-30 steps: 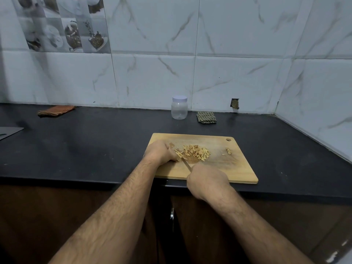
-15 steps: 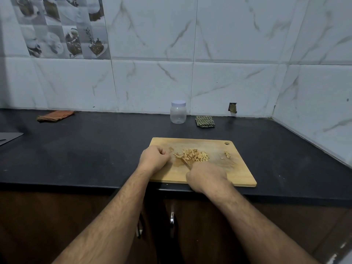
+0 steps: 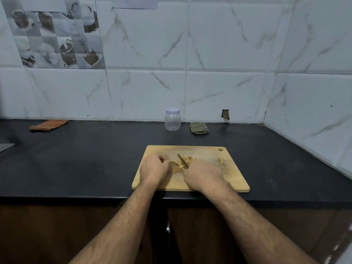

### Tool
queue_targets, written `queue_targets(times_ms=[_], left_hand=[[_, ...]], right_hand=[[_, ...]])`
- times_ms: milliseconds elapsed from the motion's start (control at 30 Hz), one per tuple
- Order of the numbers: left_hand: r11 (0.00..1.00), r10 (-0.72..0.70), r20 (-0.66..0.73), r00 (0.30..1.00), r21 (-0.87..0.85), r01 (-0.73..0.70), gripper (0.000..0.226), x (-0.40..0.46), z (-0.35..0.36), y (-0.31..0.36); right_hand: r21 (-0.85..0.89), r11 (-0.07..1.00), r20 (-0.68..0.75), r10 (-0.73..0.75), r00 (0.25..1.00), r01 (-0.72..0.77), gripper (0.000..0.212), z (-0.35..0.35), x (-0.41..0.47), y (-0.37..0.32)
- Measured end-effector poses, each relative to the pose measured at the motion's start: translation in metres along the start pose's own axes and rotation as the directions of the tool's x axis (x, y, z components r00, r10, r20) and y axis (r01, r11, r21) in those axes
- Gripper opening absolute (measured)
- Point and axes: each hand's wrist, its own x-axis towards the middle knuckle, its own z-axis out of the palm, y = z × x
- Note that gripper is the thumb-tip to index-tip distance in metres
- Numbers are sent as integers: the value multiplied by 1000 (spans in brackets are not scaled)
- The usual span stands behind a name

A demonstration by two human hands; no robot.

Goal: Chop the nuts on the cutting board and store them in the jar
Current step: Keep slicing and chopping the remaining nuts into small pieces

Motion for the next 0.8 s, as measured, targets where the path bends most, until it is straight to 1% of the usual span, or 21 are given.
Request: queue_targets(times_ms=[133, 267, 400, 567, 700, 800], left_hand=[[997, 72, -22, 997, -1, -72, 11, -1, 3, 0], [994, 108, -19, 994, -28, -109, 11, -2, 7, 4], [991, 124, -18, 992, -42, -125, 11, -4, 10, 10], [988, 147, -29, 989, -41, -148, 11, -4, 15, 17], [985, 163, -38, 986, -53, -165, 11, -7, 19, 20], [984, 163, -42, 986, -66, -166, 11, -8, 18, 22]], right_hand=[[35, 999, -40, -2, 999, 3, 31, -5, -3, 11], [73, 997, -132, -8, 991, 18, 32, -5, -4, 18], [52, 999, -79, 7, 997, -3, 35, 1, -1, 25], [152, 987, -167, -32, 985, 58, 33, 3, 0, 44], [125, 984, -181, -102, 978, 126, 46, 10, -2, 50], [151, 980, -207, -97, 973, 129, 55, 13, 3, 55]])
